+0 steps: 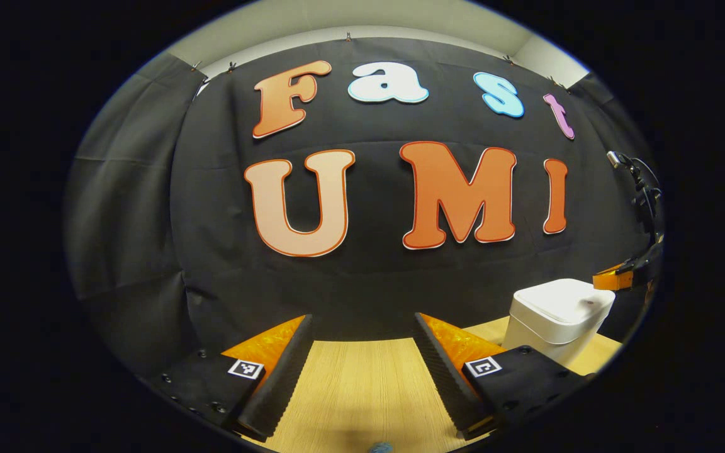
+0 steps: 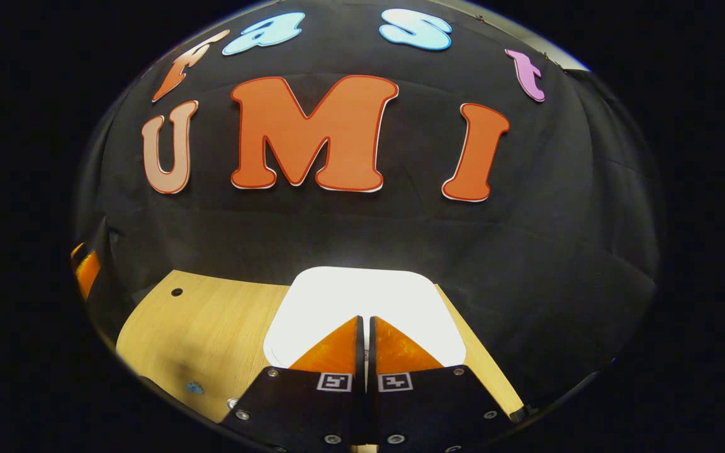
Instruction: Press the lid of the desktop garbage bin to open it, pick up the crumpled paper on the desktop and throw it into the bin, then pick up the pop can on the desktop and drop it into the bin, and finally close the garbage bin lid.
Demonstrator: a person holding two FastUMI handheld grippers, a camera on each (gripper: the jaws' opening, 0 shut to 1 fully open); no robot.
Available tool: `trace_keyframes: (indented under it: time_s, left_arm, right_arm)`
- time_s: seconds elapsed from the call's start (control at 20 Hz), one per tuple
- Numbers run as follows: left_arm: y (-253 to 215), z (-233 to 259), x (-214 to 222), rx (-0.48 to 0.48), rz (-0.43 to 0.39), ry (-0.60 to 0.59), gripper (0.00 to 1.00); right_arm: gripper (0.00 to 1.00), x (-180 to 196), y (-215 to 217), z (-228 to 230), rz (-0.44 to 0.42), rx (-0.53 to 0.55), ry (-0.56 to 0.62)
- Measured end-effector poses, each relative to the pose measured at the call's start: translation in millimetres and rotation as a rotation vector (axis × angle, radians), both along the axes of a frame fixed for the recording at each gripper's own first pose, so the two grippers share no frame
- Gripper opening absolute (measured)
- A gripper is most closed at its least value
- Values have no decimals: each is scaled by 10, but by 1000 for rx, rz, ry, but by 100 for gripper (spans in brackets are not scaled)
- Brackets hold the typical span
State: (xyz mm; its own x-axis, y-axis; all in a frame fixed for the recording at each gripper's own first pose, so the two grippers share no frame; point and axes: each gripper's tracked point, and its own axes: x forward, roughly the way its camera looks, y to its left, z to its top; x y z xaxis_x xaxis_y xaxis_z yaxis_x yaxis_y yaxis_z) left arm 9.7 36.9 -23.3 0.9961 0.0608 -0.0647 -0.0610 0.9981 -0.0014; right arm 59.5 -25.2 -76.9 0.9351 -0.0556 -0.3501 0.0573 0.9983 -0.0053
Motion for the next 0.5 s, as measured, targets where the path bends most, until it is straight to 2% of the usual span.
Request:
trace_keyframes:
  time_s: [0.2, 0.35, 0.4, 0.5]
  left_arm:
    - [0, -25, 1, 3, 1, 6, 100]
    - [8, -42, 10, 6, 5, 11, 100]
    - [16, -47, 13, 6, 6, 13, 100]
    - [14, -76, 21, 8, 7, 23, 100]
  right_arm:
    - [1, 42, -17, -122, -1, 5, 40]
    - [1, 11, -21, -302, -1, 0, 120]
    - [1, 22, -31, -243, -9, 2, 91]
    - [1, 28, -53, -288, -16, -11, 105]
